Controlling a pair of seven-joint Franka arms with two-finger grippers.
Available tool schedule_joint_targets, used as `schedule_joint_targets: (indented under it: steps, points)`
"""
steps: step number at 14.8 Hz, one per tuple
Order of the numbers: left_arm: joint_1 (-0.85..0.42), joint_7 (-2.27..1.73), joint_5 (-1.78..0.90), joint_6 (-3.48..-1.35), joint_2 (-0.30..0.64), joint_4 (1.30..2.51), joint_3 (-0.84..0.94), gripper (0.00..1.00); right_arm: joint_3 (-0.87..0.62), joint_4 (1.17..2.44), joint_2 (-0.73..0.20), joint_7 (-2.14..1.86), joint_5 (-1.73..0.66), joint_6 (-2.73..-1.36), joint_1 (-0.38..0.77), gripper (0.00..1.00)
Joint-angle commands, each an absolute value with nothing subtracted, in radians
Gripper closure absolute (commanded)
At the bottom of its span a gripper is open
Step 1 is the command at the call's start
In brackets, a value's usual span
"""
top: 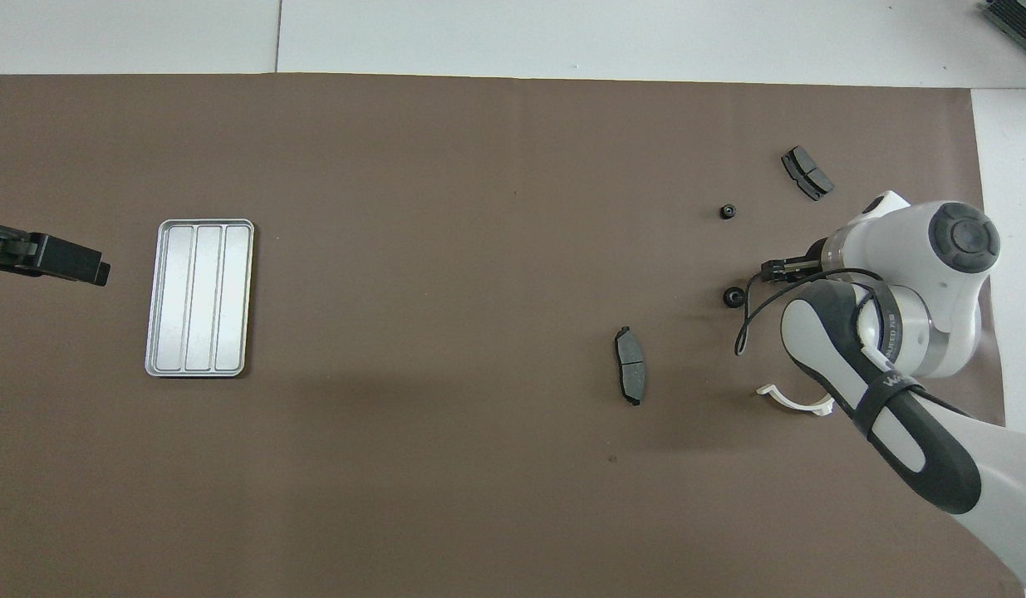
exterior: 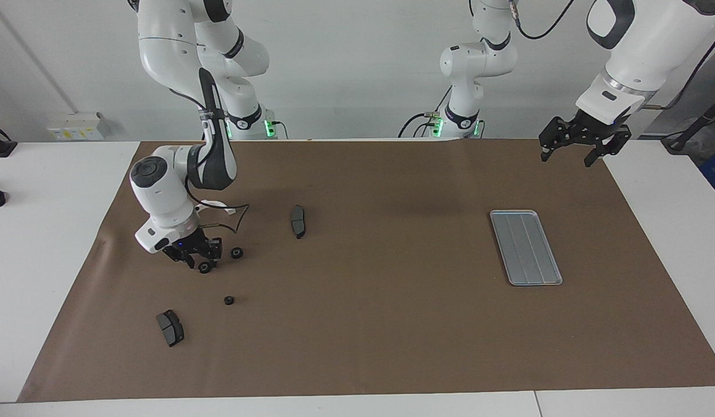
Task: Pick bearing gear from pile to tray
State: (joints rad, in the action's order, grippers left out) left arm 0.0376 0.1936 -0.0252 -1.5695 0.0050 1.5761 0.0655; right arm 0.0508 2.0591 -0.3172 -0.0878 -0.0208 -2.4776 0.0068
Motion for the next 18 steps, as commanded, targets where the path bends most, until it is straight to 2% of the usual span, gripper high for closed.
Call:
schedule_joint_targets:
  steps: [1,4,5,6,7,8,13,16,18]
  points:
    - [0.048,0.202,-0.034,-1.572,-0.020,1.605,0.069,0.00,0.048,2.075,-0.318,-0.126,-0.048,-2.514,0.002,0.40]
    - [0.048,0.201,-0.034,-1.572,-0.020,1.605,0.069,0.00,0.048,2.077,-0.325,-0.127,-0.049,-2.522,0.000,0.42]
    - [0.048,0.202,-0.034,-1.572,-0.020,1.605,0.069,0.00,0.048,2.077,-0.327,-0.127,-0.049,-2.522,0.002,0.49]
    - [0.048,0.202,-0.034,-1.572,-0.020,1.605,0.069,0.00,0.049,2.077,-0.325,-0.129,-0.049,-2.522,0.000,0.68]
    - [0.048,0.201,-0.034,-1.572,-0.020,1.605,0.069,0.00,0.048,2.077,-0.327,-0.126,-0.049,-2.522,0.002,0.92]
    - [0.048,0.201,-0.034,-1.572,-0.020,1.605,0.071,0.00,0.048,2.075,-0.327,-0.118,-0.049,-2.520,0.002,1.00]
    - [0.048,0.202,-0.034,-1.572,-0.020,1.605,0.069,0.00,0.046,2.030,-0.308,-0.052,-0.058,-2.472,0.015,1.00]
    - [0.048,0.201,-0.034,-1.574,-0.020,1.605,0.069,0.00,-0.001,1.886,-0.293,0.143,-0.057,-2.298,0.044,1.00]
    - [0.048,0.201,-0.034,-1.572,-0.020,1.605,0.069,0.00,-0.002,1.795,-0.299,0.262,-0.055,-2.228,0.113,1.00]
